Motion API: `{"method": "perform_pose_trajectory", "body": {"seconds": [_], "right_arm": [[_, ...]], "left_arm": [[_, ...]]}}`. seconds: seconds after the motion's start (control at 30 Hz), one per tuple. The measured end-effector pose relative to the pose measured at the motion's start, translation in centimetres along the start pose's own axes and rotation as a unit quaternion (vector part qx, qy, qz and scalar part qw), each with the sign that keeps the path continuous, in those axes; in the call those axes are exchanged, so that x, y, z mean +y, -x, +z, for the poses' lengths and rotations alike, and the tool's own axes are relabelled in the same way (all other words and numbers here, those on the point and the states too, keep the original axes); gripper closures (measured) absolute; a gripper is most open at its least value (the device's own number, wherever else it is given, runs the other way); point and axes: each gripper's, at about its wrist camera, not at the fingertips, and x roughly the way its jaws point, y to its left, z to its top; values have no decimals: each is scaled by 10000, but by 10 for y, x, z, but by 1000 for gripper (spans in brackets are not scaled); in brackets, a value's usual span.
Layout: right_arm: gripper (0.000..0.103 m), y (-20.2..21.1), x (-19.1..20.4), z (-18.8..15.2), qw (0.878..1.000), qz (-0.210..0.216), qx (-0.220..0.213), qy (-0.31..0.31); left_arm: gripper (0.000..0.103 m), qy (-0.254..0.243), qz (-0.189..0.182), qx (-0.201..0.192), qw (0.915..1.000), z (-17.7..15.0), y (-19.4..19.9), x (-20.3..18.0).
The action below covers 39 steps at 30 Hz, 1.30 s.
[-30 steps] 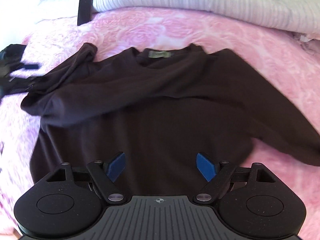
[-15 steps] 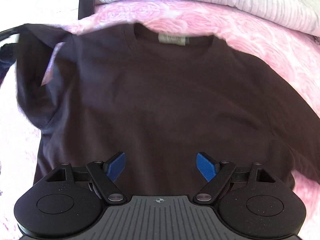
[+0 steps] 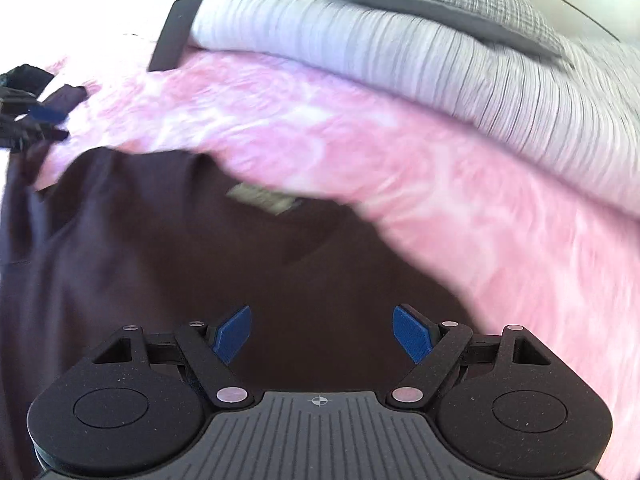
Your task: Fold clothes
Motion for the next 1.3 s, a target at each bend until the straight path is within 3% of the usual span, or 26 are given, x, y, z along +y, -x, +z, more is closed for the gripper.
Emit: {"method": "perform_pose_trajectory", "body": {"seconds": [0.07,0.13,0.2,0.23,0.27,0.33,0.37,0.5,0.6,0.77,0.83,0.9,0.97,1.0,1.03,1.17,1.3], "right_arm": [[22,-20,-26,9,9998,166,56,131],[22,-40,-42,15,9988,338,114,324],[22,-54,-48,18,9965,588,146,581],[27,-59,-52,19,9951,689,166,694],[39,-64,-55,19,9943,805,224,656],[90,-70,-62,19,9940,985,307,376],[97,-69,-66,21,9938,1049,337,169],[98,-42,-75,39,9967,773,69,236],[98,-34,-94,60,9990,405,-170,68],[97,-47,-102,69,9993,-236,-296,-6],[96,-59,-101,61,9992,-328,-181,-107],[85,-59,-93,51,9975,-654,-246,-69],[64,-44,-89,38,9952,-834,-481,-188],[46,-34,-88,29,9940,-848,-571,-379],[40,-24,-87,19,9925,-854,-641,-595],[39,9,-75,-34,9858,-614,-410,-1509],[39,39,-63,-104,9696,-472,-28,-2400]], "left_arm": [[69,1,-361,363,9987,6,-32,0],[81,-137,-560,611,9965,4,-44,-2],[92,-360,-556,675,9955,3,-44,-9],[99,-378,-542,687,9955,3,-41,-10],[99,-406,-524,690,9954,3,-38,-10],[101,-503,-453,579,9960,5,-28,-12],[101,-518,-409,491,9966,7,-22,-11],[100,-409,-234,56,9989,32,-7,0],[100,-497,-153,-129,9986,55,-16,2],[99,-316,66,-96,9994,74,-53,5],[88,-345,190,-55,9992,71,-57,2],[87,-343,316,-49,9989,68,-59,-1],[85,-144,455,-185,9987,61,-44,5],[83,-75,550,-218,9982,56,-35,8],[83,-18,634,-244,9977,51,-25,9],[83,198,592,-157,9979,26,6,4],[83,91,249,255,9993,-8,10,-22]]}}
